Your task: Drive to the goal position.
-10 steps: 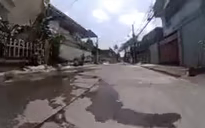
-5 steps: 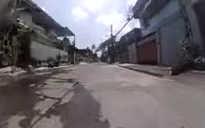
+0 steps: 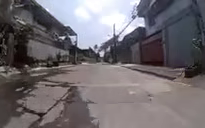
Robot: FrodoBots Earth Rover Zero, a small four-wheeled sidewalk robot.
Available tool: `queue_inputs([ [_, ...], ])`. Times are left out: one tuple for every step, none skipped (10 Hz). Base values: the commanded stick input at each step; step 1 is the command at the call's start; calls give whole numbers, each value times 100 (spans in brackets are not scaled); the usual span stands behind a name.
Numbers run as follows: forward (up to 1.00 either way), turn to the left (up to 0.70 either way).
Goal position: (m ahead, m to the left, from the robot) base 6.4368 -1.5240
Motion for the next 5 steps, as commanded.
queue_inputs([
  [100,0],
  [100,0],
  [100,0],
  [100,0],
  [100,0],
])
